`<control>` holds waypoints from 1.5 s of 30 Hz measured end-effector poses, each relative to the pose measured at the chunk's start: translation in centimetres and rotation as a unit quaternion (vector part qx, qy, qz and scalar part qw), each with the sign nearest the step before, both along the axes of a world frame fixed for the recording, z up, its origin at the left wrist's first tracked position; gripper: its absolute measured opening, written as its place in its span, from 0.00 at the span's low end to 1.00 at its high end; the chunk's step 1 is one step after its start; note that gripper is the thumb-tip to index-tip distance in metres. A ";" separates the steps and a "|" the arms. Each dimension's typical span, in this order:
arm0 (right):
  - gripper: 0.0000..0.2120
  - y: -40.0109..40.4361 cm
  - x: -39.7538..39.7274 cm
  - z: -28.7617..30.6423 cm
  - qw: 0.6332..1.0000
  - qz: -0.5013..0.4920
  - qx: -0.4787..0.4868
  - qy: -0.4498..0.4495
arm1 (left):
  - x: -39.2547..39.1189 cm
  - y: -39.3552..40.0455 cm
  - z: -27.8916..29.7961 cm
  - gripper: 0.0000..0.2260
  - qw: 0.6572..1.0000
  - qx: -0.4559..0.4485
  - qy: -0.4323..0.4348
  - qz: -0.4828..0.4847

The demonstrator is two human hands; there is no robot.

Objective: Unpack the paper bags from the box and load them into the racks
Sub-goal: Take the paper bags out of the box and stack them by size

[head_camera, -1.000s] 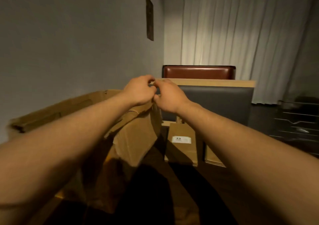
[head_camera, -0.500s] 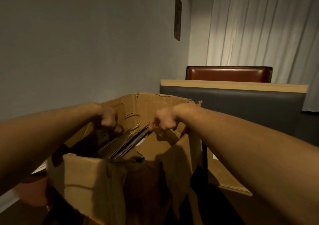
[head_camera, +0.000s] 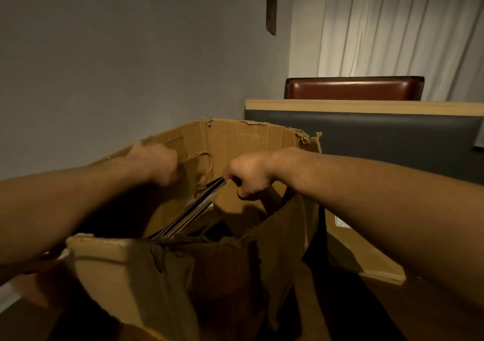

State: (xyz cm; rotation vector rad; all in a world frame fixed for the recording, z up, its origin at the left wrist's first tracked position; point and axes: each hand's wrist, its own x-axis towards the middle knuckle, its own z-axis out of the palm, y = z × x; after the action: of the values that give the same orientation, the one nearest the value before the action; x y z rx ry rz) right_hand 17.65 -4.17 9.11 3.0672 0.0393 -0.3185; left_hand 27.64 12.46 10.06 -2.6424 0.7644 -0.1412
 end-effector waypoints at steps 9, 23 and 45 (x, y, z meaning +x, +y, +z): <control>0.09 -0.3 -0.8 -0.3 1.000 -0.008 0.009 -0.024 | 0.6 -0.1 -0.8 0.19 0.995 0.063 -0.082 0.012; 0.09 -0.3 -0.8 -0.1 1.000 0.007 -0.018 0.000 | -1.8 -2.0 -3.1 0.13 0.981 0.145 0.121 -0.046; 0.17 0.5 2.3 -1.9 0.982 0.095 -0.103 0.128 | -0.7 -1.4 -2.6 0.15 0.968 0.001 0.148 -0.201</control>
State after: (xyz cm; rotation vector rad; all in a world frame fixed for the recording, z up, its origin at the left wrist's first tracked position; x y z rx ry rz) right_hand 19.96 -3.64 7.19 2.7719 0.2891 -0.6583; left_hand 26.92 11.08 7.50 -2.5008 1.3921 0.1521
